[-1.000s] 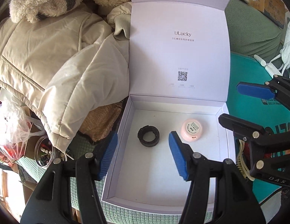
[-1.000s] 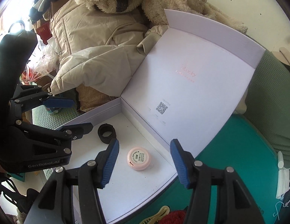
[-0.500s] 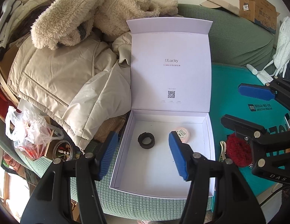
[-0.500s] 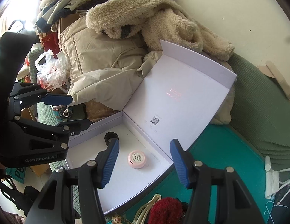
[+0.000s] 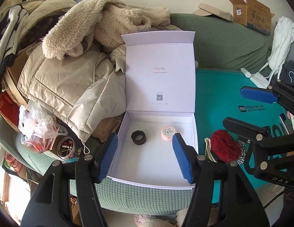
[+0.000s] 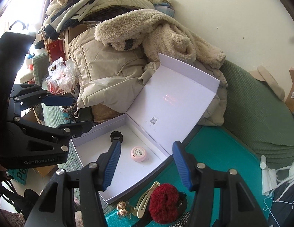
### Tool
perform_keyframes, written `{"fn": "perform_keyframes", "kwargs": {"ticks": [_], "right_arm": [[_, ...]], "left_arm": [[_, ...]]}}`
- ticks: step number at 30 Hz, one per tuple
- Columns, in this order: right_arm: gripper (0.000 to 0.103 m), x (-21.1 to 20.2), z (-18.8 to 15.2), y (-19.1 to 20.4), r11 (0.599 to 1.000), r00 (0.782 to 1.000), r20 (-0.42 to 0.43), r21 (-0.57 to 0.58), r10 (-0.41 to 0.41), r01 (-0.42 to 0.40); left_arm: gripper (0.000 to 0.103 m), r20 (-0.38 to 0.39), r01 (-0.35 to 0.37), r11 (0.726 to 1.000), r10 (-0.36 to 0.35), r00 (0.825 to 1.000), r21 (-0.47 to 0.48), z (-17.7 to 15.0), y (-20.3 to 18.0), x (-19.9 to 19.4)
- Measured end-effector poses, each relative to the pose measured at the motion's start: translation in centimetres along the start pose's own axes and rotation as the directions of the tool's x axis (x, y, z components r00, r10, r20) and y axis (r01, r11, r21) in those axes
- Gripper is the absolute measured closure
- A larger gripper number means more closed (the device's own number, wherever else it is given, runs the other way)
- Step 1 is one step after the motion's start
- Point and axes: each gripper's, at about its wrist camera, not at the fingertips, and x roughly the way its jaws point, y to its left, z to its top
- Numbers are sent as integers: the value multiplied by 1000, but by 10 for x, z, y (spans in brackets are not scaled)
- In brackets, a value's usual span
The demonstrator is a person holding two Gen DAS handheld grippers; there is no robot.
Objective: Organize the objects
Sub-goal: 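Withdraw both tools from the box back toward the mat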
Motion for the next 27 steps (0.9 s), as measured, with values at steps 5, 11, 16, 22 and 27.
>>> {"fn": "perform_keyframes", "kwargs": {"ticks": [5,11,16,22,27], "right_arm": [[46,-16,-15,-2,1000,1000,-2,18,-6,6],[46,-31,-37,-8,999,1000,-17,49,-15,16],[46,-36,-59,-13,997,999,-41,80,-20,23],[46,-40,-83,-18,993,997,-68,114,-29,37],[46,-41,-101,-21,989,995,-89,140,-34,46]], "left_arm": [[45,0,19,1000,-19,1000,15,-12,-17,-13],[45,-16,48,999,-48,999,19,-33,-36,-20],[45,-39,69,997,-68,997,18,-50,-49,-20],[45,-69,104,994,-103,992,12,-72,-61,-15],[45,-78,139,990,-139,987,-8,-89,-66,-12]]}}
